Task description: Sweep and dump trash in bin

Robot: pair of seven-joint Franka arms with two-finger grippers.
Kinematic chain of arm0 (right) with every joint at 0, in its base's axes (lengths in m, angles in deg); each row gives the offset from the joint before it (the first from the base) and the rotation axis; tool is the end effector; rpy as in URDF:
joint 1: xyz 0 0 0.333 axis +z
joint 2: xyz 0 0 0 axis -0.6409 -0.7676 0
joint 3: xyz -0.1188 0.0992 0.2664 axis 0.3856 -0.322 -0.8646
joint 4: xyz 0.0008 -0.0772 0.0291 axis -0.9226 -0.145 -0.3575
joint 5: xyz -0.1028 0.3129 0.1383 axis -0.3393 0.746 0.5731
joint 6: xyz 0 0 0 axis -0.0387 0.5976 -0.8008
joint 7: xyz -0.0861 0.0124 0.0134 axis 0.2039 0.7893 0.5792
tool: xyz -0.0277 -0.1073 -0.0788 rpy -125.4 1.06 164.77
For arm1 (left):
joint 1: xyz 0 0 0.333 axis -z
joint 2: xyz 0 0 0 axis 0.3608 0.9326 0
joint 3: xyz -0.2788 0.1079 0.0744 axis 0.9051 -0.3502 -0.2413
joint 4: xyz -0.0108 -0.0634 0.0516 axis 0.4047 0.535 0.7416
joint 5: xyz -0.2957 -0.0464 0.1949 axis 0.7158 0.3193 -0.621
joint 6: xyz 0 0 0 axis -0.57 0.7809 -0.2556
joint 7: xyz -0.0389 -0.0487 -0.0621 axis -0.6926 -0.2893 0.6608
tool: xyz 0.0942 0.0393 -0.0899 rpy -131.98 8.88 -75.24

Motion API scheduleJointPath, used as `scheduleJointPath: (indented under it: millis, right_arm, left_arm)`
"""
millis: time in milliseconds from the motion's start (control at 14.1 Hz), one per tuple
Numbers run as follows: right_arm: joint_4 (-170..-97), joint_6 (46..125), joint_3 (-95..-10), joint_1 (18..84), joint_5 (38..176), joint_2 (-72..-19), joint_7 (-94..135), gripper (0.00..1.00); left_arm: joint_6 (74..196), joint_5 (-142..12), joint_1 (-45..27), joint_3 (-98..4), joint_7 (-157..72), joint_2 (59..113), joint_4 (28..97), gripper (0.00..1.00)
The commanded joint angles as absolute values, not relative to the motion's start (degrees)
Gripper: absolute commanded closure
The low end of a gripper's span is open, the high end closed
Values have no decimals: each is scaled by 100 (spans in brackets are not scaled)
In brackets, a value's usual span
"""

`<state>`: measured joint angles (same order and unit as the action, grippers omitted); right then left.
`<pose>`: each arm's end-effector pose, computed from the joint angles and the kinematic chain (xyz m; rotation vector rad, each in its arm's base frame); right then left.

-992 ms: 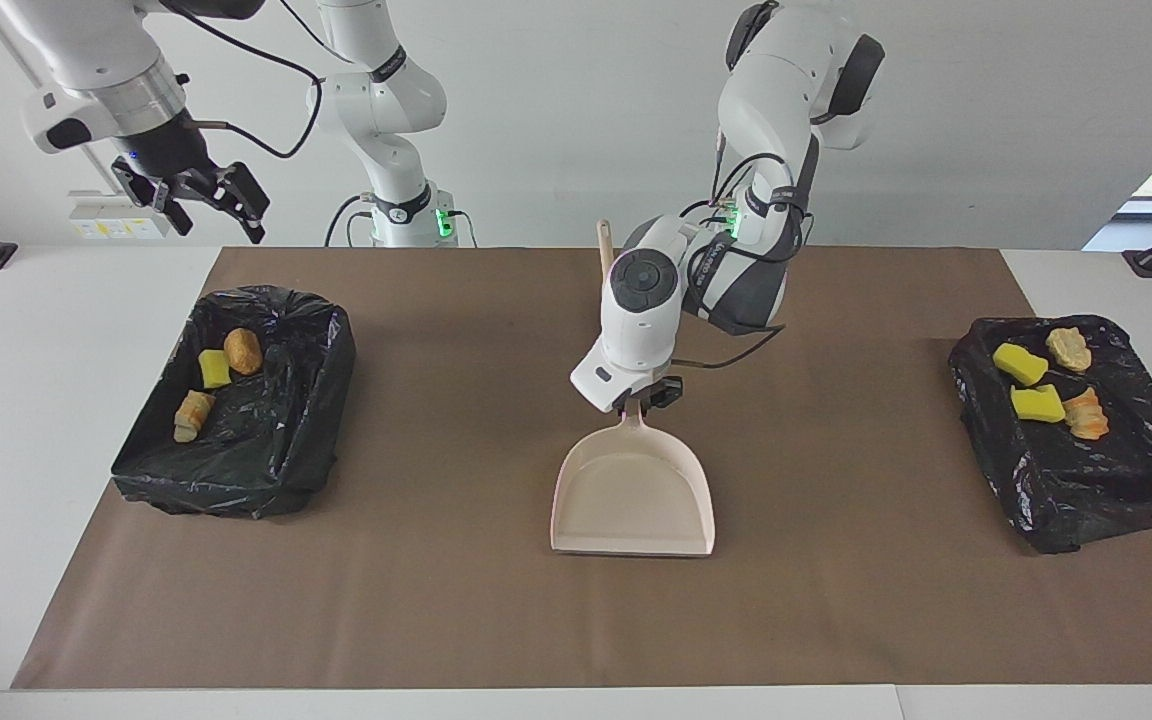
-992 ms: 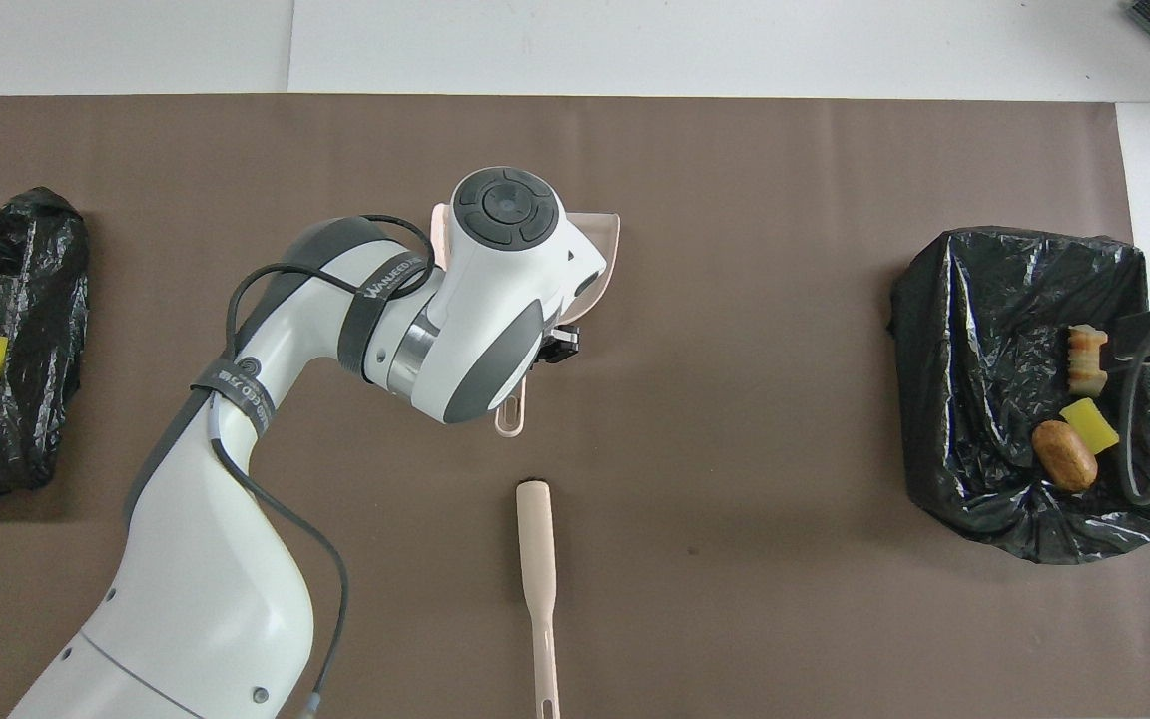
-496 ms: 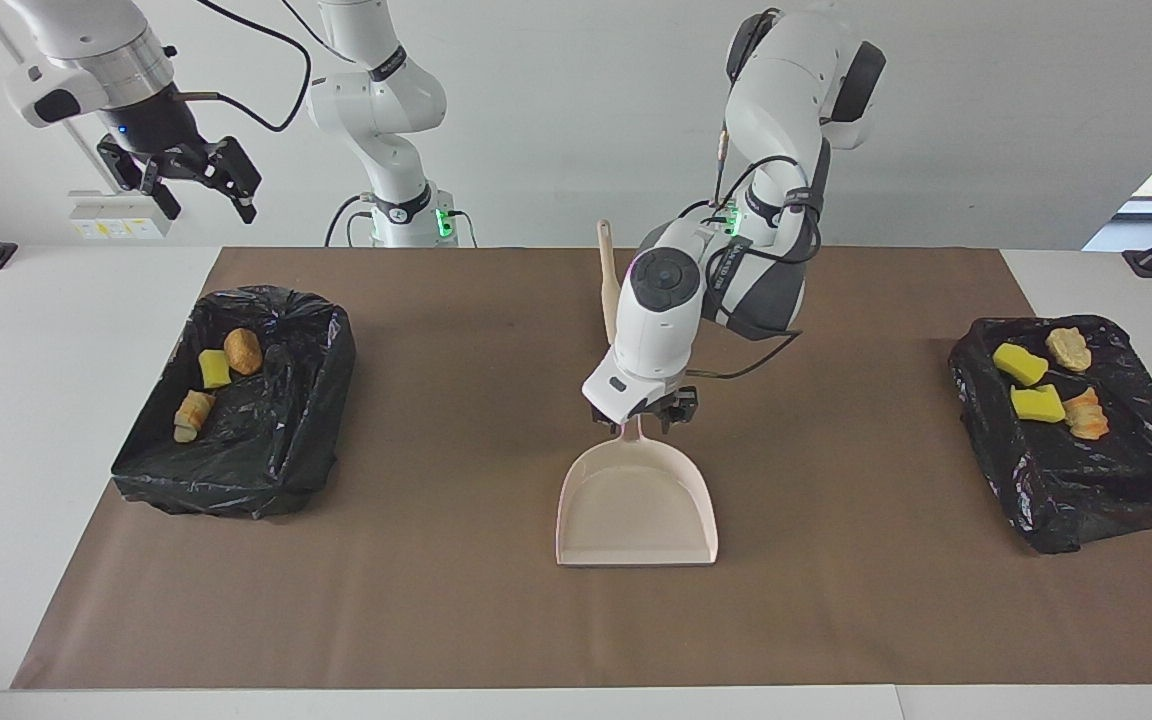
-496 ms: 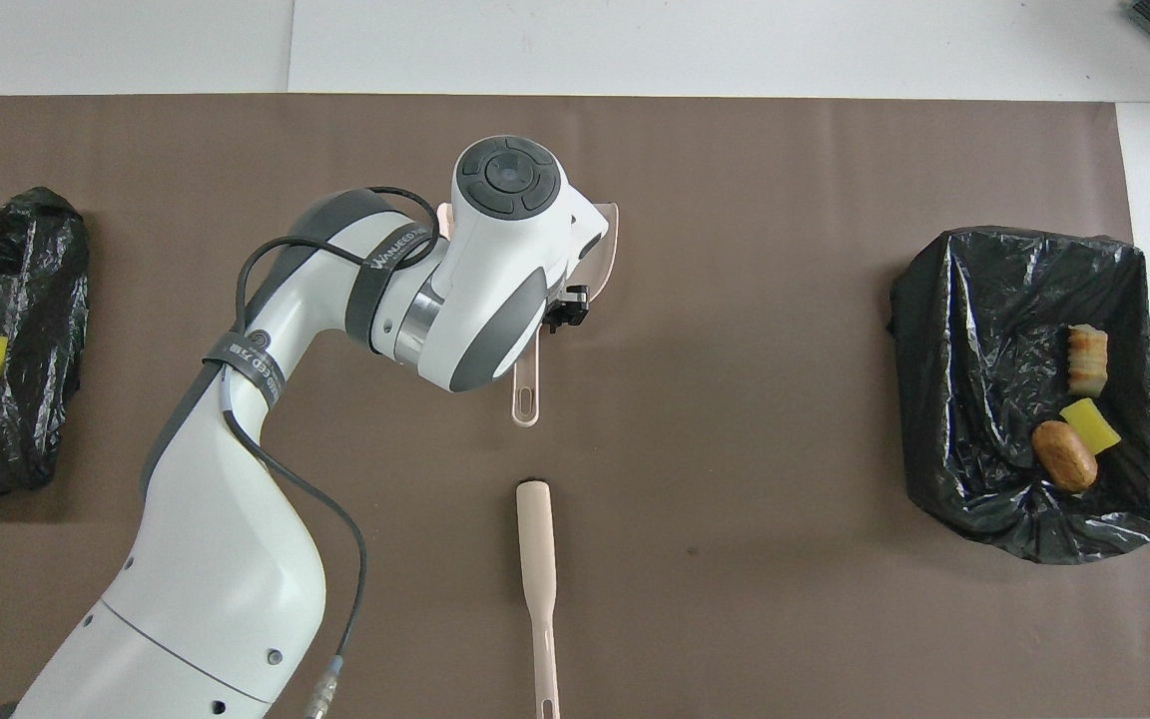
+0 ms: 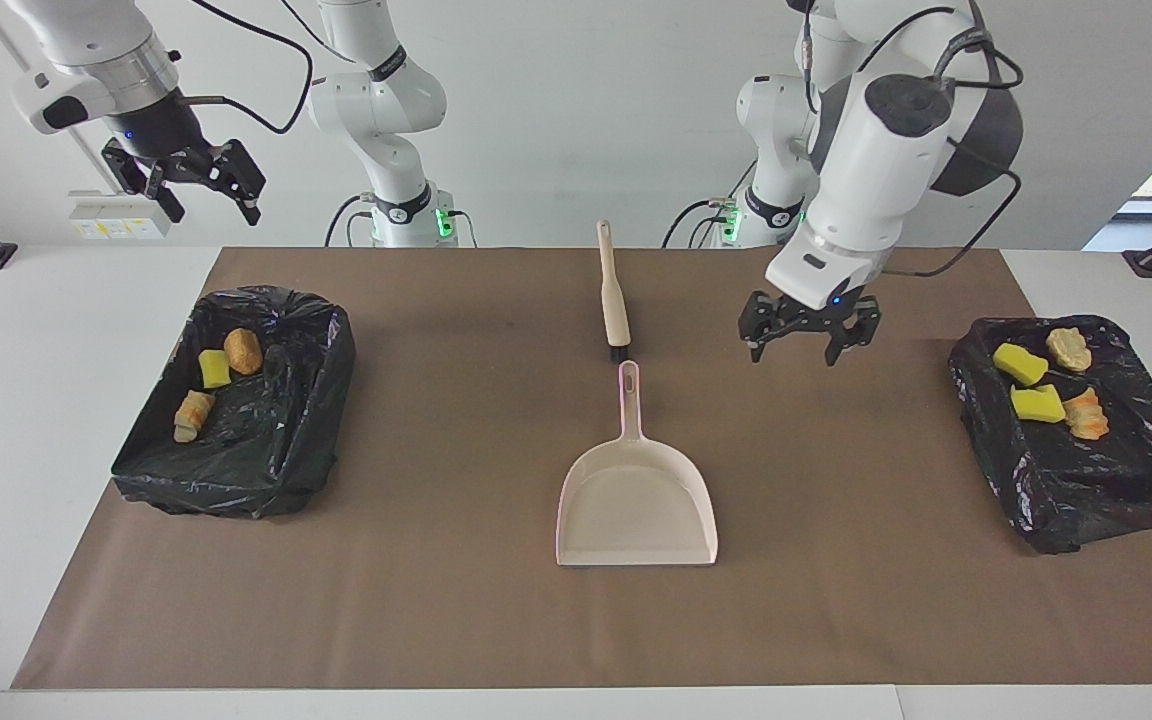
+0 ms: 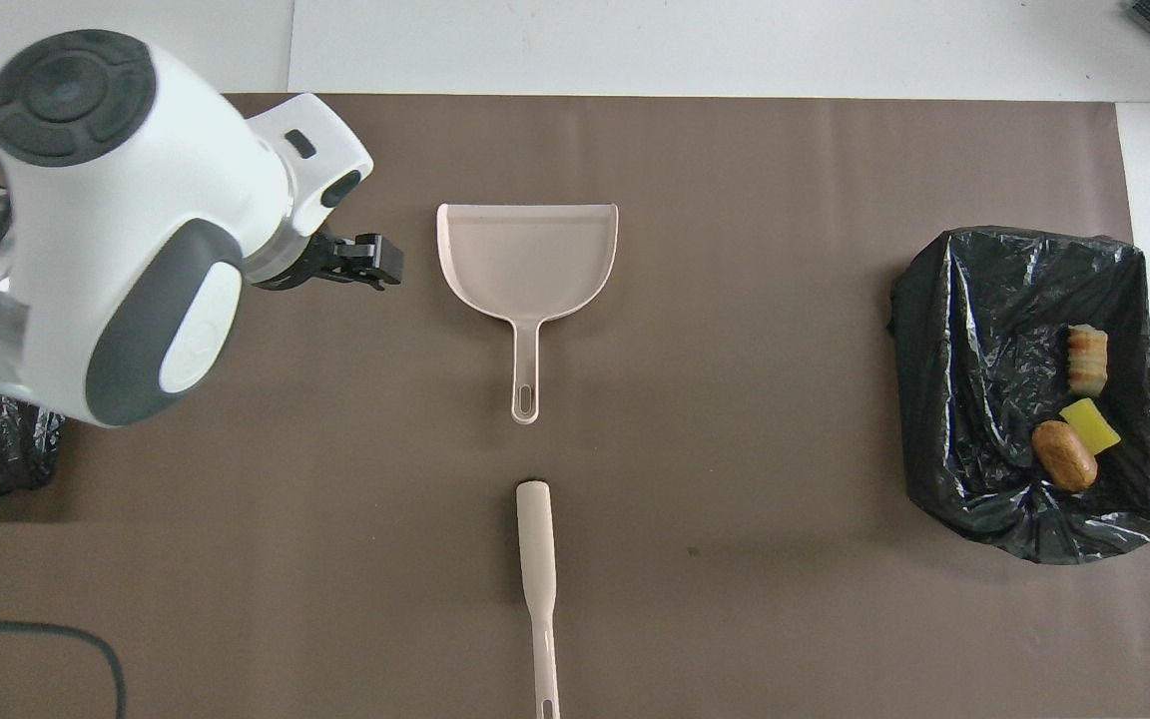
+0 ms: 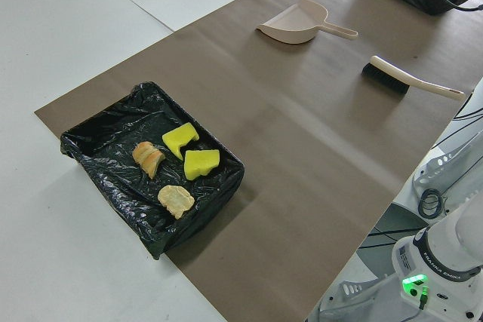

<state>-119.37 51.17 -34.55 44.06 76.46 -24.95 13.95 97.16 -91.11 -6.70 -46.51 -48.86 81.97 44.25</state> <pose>0.4730 -0.0595 0.6255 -3.1186 0.1271 0.0394 0.5391 -0.1686 0.5408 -3.1304 0.2347 -0.0975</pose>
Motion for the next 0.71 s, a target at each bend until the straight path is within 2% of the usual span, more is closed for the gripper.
scheduleJointPath:
  millis: [0,142,354,638]
  right_arm:
    - [-12012,5073,-3482,4373,7568,-2436,1559,0]
    - [-12012,5056,-3482,4329,7568,-2436,1567,0]
    - [-12020,5082,-3482,4337,7498,-2436,1585,0]
    - [-12020,5100,-3482,4355,7454,-2436,1585,0]
  left_arm:
    - [9136,-9047,-1076,-4606,-5618,7297,5122,0]
    - [8731,-9047,-1454,-4614,-6084,7138,4956,0]
    - [8299,-9021,-1482,-4623,-6165,7155,4430,0]
    - [7534,-8837,-1587,-4667,-6165,7523,3630,0]
